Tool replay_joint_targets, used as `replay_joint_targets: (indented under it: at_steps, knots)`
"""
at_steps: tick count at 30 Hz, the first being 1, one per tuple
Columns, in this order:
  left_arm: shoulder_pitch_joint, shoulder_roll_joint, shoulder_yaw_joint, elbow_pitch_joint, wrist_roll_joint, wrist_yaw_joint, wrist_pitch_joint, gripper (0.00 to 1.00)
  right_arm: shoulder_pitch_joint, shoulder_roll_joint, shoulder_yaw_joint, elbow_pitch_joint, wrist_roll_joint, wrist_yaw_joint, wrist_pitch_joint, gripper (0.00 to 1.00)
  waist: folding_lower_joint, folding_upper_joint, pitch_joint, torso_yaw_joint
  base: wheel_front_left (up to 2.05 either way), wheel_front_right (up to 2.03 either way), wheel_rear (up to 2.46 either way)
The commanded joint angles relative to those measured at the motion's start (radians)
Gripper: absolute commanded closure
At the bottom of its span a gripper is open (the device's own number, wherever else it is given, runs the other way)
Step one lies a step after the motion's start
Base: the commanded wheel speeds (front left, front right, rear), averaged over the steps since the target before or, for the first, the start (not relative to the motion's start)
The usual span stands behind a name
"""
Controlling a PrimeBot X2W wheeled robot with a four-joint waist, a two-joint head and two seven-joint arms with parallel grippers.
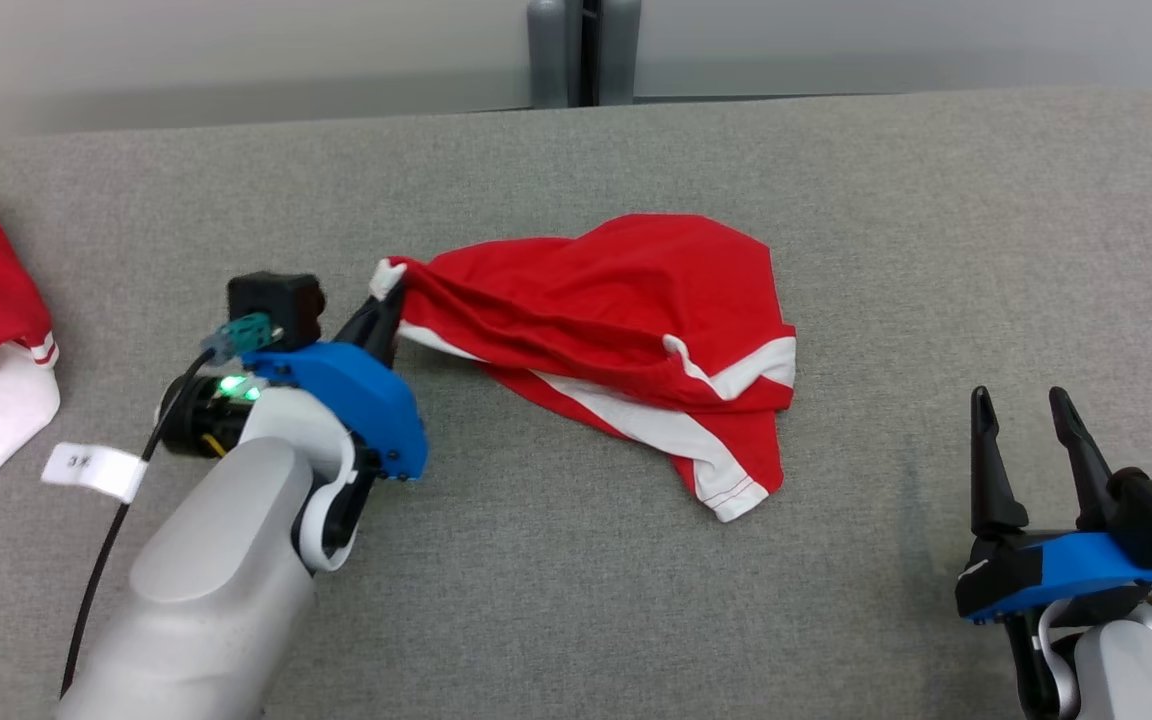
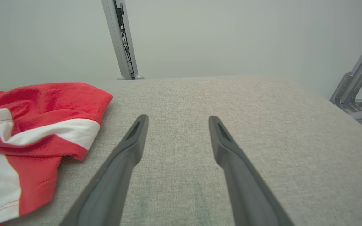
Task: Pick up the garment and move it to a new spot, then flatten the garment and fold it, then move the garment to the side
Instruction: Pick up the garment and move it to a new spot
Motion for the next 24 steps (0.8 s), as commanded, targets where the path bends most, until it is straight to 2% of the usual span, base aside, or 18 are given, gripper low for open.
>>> replay_joint_targets:
  at_steps: [1, 8, 10, 11, 16, 19, 24]
  knots:
    - [0.018, 0.0, 0.017, 0.035, -0.007, 0.005, -0.031, 1.0, -0.017, -0.004, -0.003, -0.004, 0.001, 0.0, -0.001, 0.0, -0.0001, 0.0, 0.016, 0.011, 0.0, 0.0, 0.0]
    - [0.043, -0.02, 0.05, 0.154, -0.038, -0.029, -0.136, 1.0, -0.024, -0.004, -0.012, -0.004, -0.011, 0.0, -0.001, 0.0, -0.0001, 0.0, 0.038, 0.032, 0.0, 0.0, 0.0]
    - [0.045, -0.03, 0.056, 0.176, -0.044, -0.042, -0.168, 0.48, -0.025, -0.004, -0.009, -0.001, -0.011, 0.0, -0.001, 0.0, -0.0001, 0.0, 0.039, 0.039, 0.0, 0.0, 0.0]
    - [0.047, -0.037, 0.06, 0.184, -0.047, -0.048, -0.181, 0.0, -0.025, -0.004, -0.006, 0.0, -0.011, 0.0, -0.001, 0.0, -0.0001, 0.0, 0.038, 0.042, 0.0, 0.0, 0.0]
    - [0.05, -0.045, 0.07, 0.191, -0.026, -0.079, -0.228, 0.0, -0.025, -0.004, 0.007, 0.004, -0.012, 0.0, -0.001, 0.0, -0.0001, 0.0, 0.028, 0.054, 0.0, 0.0, 0.0]
    - [0.066, -0.036, 0.085, 0.166, -0.001, -0.081, -0.238, 0.0, -0.018, -0.004, 0.012, 0.004, -0.017, 0.0, -0.001, 0.0, -0.0001, 0.0, 0.014, 0.06, 0.0, 0.0, 0.0]
    - [0.15, -0.009, 0.174, 0.013, 0.095, -0.065, -0.239, 0.0, -0.001, -0.004, 0.025, -0.009, -0.028, 0.0, -0.001, 0.0, -0.0001, 0.0, -0.018, 0.068, 0.0, 0.0, 0.0]
